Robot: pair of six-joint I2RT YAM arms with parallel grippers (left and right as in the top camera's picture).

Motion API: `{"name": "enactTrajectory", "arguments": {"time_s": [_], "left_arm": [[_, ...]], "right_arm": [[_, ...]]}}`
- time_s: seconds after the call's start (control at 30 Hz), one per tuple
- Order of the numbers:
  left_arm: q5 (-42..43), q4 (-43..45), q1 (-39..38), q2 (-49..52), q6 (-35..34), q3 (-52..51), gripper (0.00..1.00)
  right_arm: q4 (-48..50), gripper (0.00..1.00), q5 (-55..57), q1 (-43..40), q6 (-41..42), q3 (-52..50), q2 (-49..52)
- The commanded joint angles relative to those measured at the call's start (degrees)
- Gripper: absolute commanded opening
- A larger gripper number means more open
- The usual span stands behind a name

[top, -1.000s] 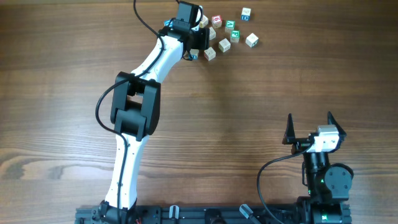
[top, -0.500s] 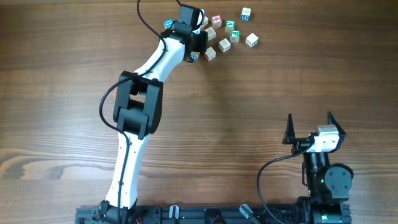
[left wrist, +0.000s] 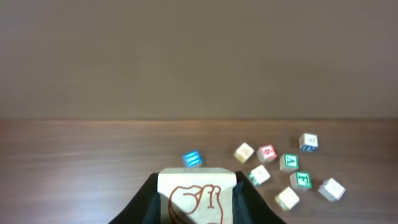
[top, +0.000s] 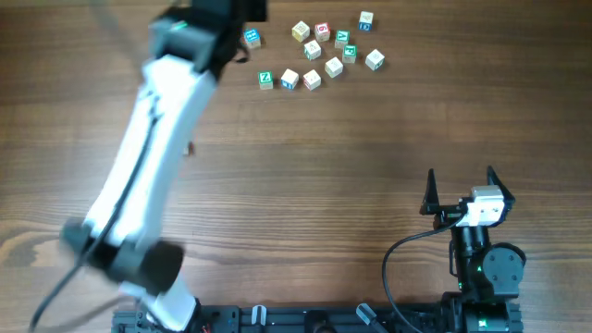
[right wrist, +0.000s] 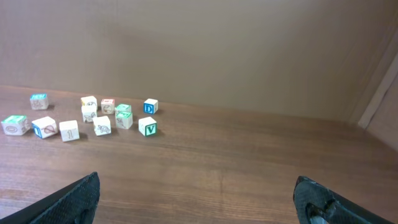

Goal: Form a circle

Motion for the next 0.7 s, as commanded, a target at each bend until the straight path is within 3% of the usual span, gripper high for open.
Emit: {"name": "enactTrajectory", "arguments": {"time_s": [0.0, 0.13, 0.3, 0.43, 0.5, 0.57, 0.67], "left_arm": [[-4.2, -16.35, 0.22, -8.15, -9.66, -0.17, 0.06], [-4.22, -33.79, 0.22, -9.4, -18.1, -1.14, 0.04], [-4.17, -34.36, 0.2, -9.4, -27.47, -13.35, 0.04], [-3.34, -20.94, 0.22, -9.4, -36.89, -35.3, 0.04], [1.6, -9.38, 0.22, -9.4, -37.75, -45.88, 0.04], [5.75, 0.11, 0.2, -9.4, -37.99, -53.68, 0.04], [6.38, 8.68, 0.22, -9.4, -44.78, -62.05, 0.04]], "right_arm": [[0.13, 1.0, -0.72, -0.28, -0.48, -0.07, -0.2], [0.13, 1.0, -0.72, -0.28, -0.48, -0.07, -0.2], [0.13, 1.0, -0.74, -0.28, -0.5, -0.07, -0.2], [0.13, 1.0, -0.72, -0.28, -0.48, -0.07, -0.2], [0.13, 1.0, -0.72, -0.28, -0.5, -0.07, -0.2], [0.13, 1.0, -0.72, -0.28, -0.48, -0.07, -0.2], [0.13, 1.0, -0.72, -0.28, -0.48, -0.07, -0.2]]}}
